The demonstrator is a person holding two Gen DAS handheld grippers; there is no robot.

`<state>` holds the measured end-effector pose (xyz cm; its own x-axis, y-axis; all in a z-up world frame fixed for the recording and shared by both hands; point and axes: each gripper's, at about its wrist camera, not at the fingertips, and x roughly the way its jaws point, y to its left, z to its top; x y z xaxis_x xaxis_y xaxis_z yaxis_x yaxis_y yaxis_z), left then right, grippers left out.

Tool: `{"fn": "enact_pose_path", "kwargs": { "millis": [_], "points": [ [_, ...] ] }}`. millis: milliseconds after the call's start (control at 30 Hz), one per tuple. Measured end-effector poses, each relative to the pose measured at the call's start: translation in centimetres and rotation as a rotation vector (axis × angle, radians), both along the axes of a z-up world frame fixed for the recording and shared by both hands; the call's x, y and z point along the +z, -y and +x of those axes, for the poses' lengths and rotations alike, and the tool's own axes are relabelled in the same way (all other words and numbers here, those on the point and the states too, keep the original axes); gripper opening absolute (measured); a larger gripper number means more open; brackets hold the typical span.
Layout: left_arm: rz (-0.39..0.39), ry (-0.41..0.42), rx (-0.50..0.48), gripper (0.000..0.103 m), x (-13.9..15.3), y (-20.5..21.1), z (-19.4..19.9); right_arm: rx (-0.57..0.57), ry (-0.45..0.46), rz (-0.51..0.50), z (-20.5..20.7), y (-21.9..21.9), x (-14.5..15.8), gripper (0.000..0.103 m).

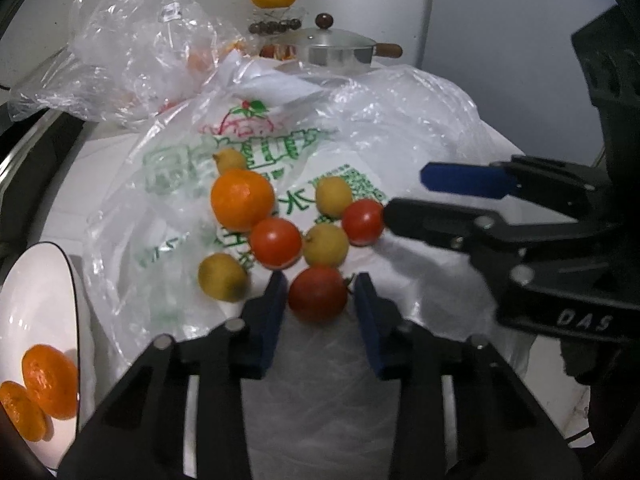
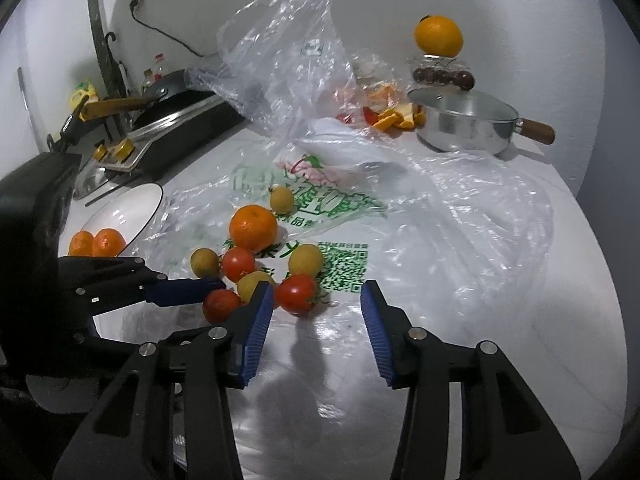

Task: Organize fruits
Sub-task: 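Move both tools back over the fruits on the plastic bag, then grasp a red cherry tomato with the right tool while the left tool grasps another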

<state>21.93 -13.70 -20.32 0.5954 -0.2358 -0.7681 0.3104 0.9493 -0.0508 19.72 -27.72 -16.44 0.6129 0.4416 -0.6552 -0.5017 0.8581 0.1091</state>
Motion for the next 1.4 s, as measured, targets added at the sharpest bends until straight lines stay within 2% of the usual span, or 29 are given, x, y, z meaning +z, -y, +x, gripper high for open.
{"fn": "enact_pose_path", "kwargs": {
  "millis": [333,633,933,1100,1400],
  "points": [
    [-0.02,0.009,-0.015,0.032,0.4,-0.5,-0.4,0.026,-0.044,-0.032,1.0,-1.8,-1.2,0.047],
    [-0.024,0.025,-0.008,0.032,1.0,-1.3,-0.8,0.042,-0.055,-0.017,1.4,-2.4,-1.0,0.036],
    [-0.033,0.04,0.001,0.032,1.7,-2.1,-1.2,0.018,-0.097,-0.003,1.9,-1.8,-1.8,0.035],
    [-0.034,0.052,0.003,0.032,2.1,-2.4,-1.6,0.014,-0.094,-0.018,1.7,-2.4,-2.0,0.03],
    [-0.037,0.075,0.009,0.032,2.9,-3.0,-2.3,-0.001,-0.062,-0.027,1.3,-2.3,-1.1,0.03]
  ]
}}
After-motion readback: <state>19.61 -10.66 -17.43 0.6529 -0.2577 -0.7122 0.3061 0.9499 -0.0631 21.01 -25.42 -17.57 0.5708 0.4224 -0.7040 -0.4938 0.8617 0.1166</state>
